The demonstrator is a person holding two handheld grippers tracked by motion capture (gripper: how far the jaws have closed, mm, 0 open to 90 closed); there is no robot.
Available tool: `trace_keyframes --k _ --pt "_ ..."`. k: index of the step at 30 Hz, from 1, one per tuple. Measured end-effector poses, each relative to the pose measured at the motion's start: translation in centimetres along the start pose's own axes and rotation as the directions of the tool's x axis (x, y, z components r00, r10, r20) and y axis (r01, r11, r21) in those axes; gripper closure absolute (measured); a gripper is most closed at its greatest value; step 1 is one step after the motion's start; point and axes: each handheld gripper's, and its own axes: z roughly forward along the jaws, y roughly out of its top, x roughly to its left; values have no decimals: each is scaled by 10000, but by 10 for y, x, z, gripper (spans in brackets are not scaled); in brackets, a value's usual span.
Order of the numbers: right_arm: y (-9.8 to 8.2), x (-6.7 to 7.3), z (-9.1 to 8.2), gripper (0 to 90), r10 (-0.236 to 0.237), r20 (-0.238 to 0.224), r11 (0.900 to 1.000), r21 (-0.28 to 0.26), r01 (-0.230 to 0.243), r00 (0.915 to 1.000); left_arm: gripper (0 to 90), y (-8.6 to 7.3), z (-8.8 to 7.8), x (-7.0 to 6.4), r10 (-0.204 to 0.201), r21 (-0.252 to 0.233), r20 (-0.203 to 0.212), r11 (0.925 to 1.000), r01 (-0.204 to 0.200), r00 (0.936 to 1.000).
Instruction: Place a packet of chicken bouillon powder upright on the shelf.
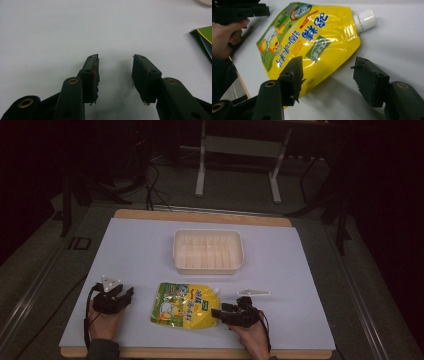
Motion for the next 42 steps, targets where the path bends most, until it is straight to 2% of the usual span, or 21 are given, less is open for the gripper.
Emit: trace_keyframes --k 4,8,18,21,24,25,28,34,38,40,42 --pt "-3 1 4 401 32 -104 9997 234 -29 9999 565 0 0 0 -13 0 9 10000 13 10000" --pt "-3 1 4 402 72 -174 9997 238 -68 9998 562 0 0 0 -27 -11 8 10000 27 10000" --pt "-3 7 12 443 348 -915 9977 614 -292 9952 556 0 0 -1 -8 -16 -34 10000 8 10000" --pt "1 8 17 499 276 -962 9969 756 -203 9950 555 0 0 -1 -12 -13 -39 10000 12 10000" --pt "4 5 20 573 453 -1036 9959 829 -368 9936 553 0 1 -1 -16 -17 -52 10000 16 10000" --pt "4 5 20 573 453 -1036 9959 829 -368 9936 553 0 1 -1 -16 -17 -52 10000 16 10000" --pt "6 2 24 651 707 -1219 9935 976 -589 9900 552 0 1 -1 -15 -17 -55 10000 15 10000" --pt "6 4 29 749 750 -1627 9909 1231 -551 9838 552 0 1 -1 -13 -13 -57 10000 12 10000" --pt "6 6 28 815 664 -1796 9923 1153 -460 9815 552 0 1 -1 -12 -14 -53 10000 11 10000" --pt "9 9 24 862 665 -2094 9942 969 -470 9756 552 0 1 -1 -10 -14 -55 10000 10 10000" --pt "11 12 21 886 600 -2187 9956 834 -426 9740 552 0 0 -1 -9 -3 -66 10000 9 10000"
